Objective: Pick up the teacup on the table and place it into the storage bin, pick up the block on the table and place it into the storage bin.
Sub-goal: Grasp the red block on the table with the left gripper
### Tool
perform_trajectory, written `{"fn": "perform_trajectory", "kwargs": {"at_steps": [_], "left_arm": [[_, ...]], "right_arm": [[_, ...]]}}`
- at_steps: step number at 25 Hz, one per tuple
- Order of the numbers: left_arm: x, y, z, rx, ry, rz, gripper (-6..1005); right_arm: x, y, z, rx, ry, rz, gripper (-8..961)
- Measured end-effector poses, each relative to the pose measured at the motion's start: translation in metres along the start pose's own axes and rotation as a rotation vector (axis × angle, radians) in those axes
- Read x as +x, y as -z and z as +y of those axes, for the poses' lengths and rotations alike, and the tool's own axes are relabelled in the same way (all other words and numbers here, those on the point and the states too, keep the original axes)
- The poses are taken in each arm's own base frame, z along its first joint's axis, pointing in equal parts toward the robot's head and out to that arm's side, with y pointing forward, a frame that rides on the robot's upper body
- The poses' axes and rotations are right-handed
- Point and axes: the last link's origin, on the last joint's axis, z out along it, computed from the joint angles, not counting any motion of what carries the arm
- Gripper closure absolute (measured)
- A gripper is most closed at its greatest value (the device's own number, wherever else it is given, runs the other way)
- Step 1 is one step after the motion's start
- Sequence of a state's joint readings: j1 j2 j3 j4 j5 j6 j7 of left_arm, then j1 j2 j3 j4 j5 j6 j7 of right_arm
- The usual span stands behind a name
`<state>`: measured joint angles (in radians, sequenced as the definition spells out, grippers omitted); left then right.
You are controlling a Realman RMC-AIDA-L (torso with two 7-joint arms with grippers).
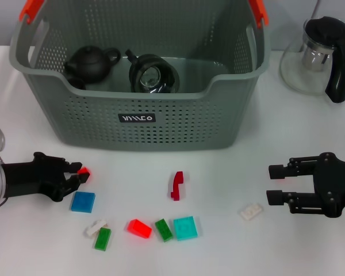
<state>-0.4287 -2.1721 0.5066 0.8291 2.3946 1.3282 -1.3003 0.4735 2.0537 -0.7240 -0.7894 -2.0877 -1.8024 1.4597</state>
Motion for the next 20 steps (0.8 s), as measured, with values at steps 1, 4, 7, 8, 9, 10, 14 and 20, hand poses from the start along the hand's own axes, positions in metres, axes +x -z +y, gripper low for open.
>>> {"fn": "perform_trajectory", "kwargs": {"at_steps": [1, 4, 7, 8, 9, 10, 14, 20], "left_arm": [[-0.0001, -0.0001, -0.0005, 0.003, 0.003, -0.002, 640], [-0.0007, -0.0001, -0.0016, 0.012, 0.007, -0.003, 689], [-0.0002, 0.0002, -0.0015, 0.009, 0.015, -0.002, 816], [0.0001, 0.0007, -0.0018, 0.01, 0.018, -0.002, 859], [0.0003, 0.001, -0.0019, 0.009, 0.02, -0.001, 860], [0.0006, 0.0014, -0.002, 0.008, 0.022, -0.001, 860], [0.0021, 0.0023, -0.0021, 0.003, 0.023, 0.004, 862], [0.0058, 0.0041, -0.0018, -0.002, 0.018, 0.024, 863]], "right_arm": [[0.0, -0.0001, 0.0, 0.0, 0.0, 0.0, 360], [-0.0001, -0.0001, 0.0, 0.0, 0.0, 0.0, 360], [-0.0004, -0.0002, -0.0001, 0.0, 0.002, 0.0, 360], [-0.0005, -0.0002, -0.0001, 0.0, 0.003, 0.0, 360], [-0.0006, -0.0003, -0.0002, -0.001, 0.003, 0.0, 360], [-0.0006, -0.0003, -0.0002, -0.001, 0.003, 0.0, 360], [-0.0008, -0.0001, -0.0004, 0.0, 0.004, 0.0, 360], [-0.0006, 0.0003, -0.0004, 0.001, 0.004, 0.001, 360]]}}
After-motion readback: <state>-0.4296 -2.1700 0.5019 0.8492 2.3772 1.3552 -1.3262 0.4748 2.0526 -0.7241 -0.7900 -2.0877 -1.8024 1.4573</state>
